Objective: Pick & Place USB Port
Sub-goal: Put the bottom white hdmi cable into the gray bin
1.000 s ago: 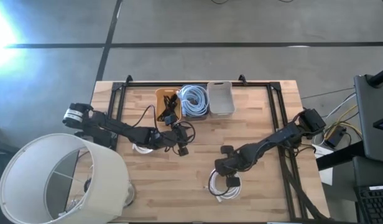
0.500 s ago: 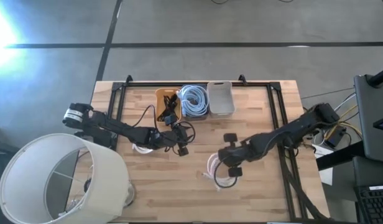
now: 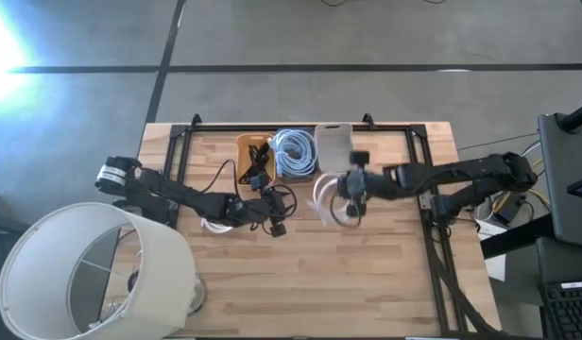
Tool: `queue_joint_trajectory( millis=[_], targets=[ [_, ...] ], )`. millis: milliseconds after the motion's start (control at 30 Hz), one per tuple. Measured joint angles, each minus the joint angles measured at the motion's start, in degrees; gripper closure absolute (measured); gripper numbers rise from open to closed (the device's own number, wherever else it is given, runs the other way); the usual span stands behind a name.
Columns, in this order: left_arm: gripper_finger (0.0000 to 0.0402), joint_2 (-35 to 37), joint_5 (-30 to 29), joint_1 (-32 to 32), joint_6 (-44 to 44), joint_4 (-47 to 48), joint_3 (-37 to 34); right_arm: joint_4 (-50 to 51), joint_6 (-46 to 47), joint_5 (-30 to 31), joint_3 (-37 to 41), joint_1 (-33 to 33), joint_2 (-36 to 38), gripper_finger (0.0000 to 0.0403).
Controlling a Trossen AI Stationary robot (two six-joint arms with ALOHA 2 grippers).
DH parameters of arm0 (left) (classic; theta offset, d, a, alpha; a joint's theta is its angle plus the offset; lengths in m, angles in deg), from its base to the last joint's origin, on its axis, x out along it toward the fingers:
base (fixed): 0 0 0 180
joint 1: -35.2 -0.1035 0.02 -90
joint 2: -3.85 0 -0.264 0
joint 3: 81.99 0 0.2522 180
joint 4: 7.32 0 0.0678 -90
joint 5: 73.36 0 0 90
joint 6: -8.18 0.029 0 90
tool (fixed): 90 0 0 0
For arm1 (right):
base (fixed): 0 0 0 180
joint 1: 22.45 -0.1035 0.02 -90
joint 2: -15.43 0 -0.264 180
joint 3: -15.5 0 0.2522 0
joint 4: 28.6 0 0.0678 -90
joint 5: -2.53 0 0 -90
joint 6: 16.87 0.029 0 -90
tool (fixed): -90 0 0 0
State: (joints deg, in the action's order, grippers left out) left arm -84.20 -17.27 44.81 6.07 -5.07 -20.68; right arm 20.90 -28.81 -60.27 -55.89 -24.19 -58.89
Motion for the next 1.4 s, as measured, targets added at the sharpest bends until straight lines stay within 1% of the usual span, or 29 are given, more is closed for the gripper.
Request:
queue_joint_trajectory(
  millis=[100,233,300,367,500,667,733,800,933,1133,1267,1400],
  targets=[
    [0.0227,0.00,0.00,-0.02,0.00,0.00,0.00,-3.22,-4.86,-0.01,0.00,5.06,0.24,0.0385],
    [0.0227,0.00,0.00,-0.04,0.22,0.00,0.00,-8.57,-14.75,-0.63,0.02,11.26,0.24,0.0385],
    [0.0227,0.00,0.00,-0.04,0.85,0.06,0.00,-10.68,-19.21,-2.48,0.02,14.58,0.24,0.0385],
    [0.0227,0.00,0.00,-0.04,1.15,0.17,0.00,-12.85,-21.66,-7.37,0.04,18.34,0.24,0.0385],
    [0.0227,0.00,0.00,-0.13,1.24,0.52,0.00,-17.07,-22.30,-20.26,0.34,27.16,-0.10,0.0385],
    [0.0227,0.00,-0.02,-0.20,2.27,0.52,0.00,-20.79,-22.85,-30.45,0.66,36.68,-2.92,0.0385],
    [0.0227,0.00,-0.02,-0.30,2.74,0.52,0.00,-22.95,-23.46,-34.92,0.66,39.28,-4.67,0.0385],
    [0.0227,0.01,-0.02,-0.41,3.04,0.52,0.00,-24.62,-24.03,-37.77,0.67,41.38,-6.86,0.0385],
    [0.0227,0.00,-0.02,-0.65,3.06,0.56,0.00,-27.12,-24.11,-38.33,0.66,43.83,-11.76,0.0385],
    [0.0227,0.00,-0.02,-0.74,3.06,1.05,0.00,-28.22,-24.16,-38.15,0.70,45.57,-18.56,0.0385],
    [0.0227,0.00,-0.02,-0.85,3.05,1.11,0.00,-28.65,-23.39,-37.94,0.70,45.94,-21.16,0.0382],
    [0.0227,0.00,-0.02,-1.07,3.04,1.15,0.00,-29.07,-23.41,-37.71,0.70,45.94,-22.21,0.0367]
  ],
)
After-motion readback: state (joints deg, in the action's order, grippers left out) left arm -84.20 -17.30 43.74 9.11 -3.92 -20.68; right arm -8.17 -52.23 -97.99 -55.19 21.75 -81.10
